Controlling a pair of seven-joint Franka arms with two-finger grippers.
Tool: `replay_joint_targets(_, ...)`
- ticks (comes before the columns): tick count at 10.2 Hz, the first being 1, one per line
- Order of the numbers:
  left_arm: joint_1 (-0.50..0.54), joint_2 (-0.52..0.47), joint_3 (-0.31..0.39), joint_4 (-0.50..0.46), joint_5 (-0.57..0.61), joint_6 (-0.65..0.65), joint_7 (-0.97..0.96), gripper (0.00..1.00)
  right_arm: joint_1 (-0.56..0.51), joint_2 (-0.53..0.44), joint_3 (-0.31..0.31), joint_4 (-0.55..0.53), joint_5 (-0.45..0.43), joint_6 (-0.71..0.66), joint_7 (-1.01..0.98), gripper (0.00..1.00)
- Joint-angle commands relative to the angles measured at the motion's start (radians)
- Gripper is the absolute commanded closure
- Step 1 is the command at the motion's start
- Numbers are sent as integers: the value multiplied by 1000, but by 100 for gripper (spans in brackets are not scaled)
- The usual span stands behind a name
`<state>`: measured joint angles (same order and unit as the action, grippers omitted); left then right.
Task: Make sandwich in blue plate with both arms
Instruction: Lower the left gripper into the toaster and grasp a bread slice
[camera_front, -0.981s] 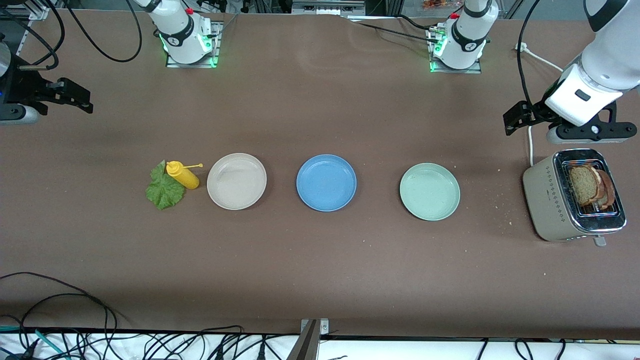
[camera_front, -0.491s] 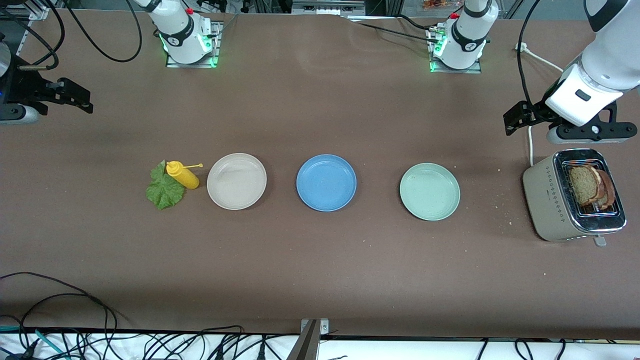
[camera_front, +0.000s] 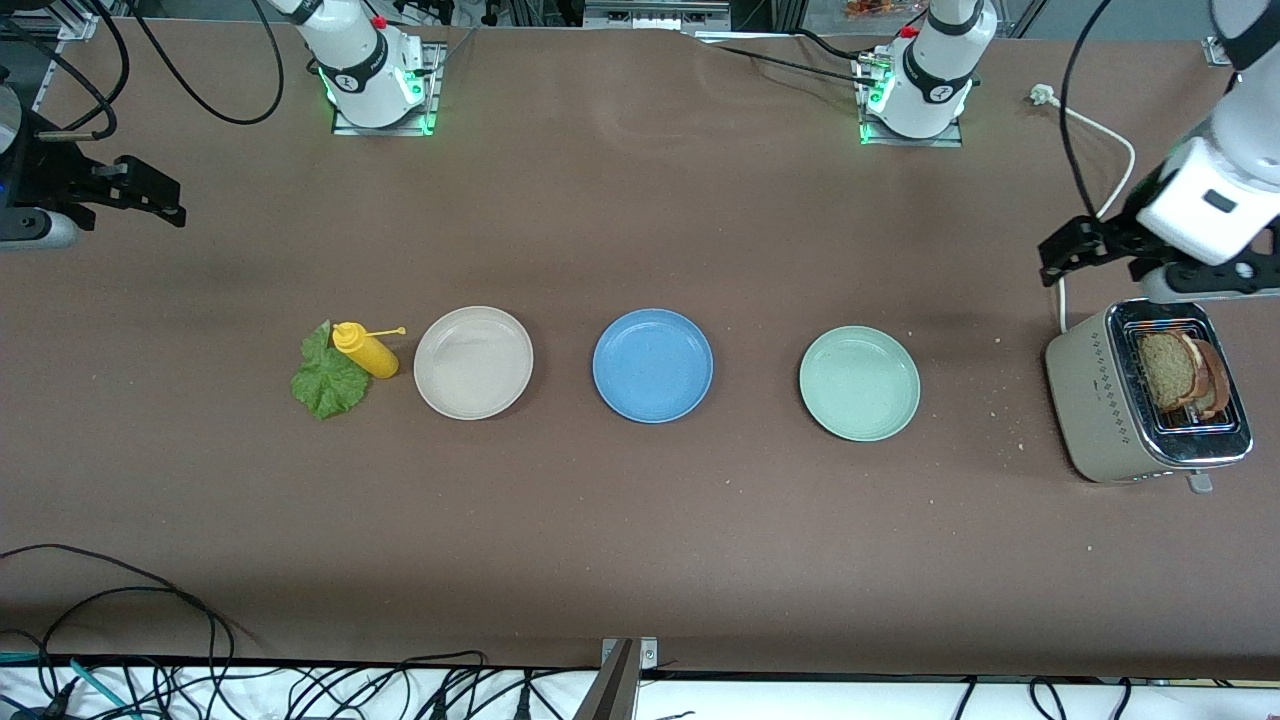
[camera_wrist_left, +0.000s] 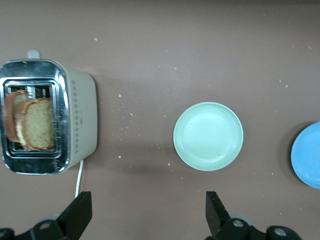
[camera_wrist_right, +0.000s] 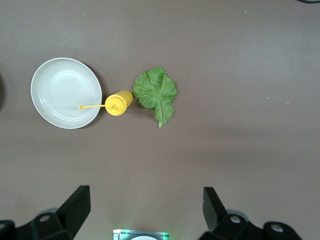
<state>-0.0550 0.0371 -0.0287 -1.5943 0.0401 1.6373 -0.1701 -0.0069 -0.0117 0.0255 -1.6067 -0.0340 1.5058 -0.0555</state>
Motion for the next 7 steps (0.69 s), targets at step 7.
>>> replay_joint_targets(7,185,127,-5,54,87,62,73,0,-1,9,-2,27,8,-13,8,0)
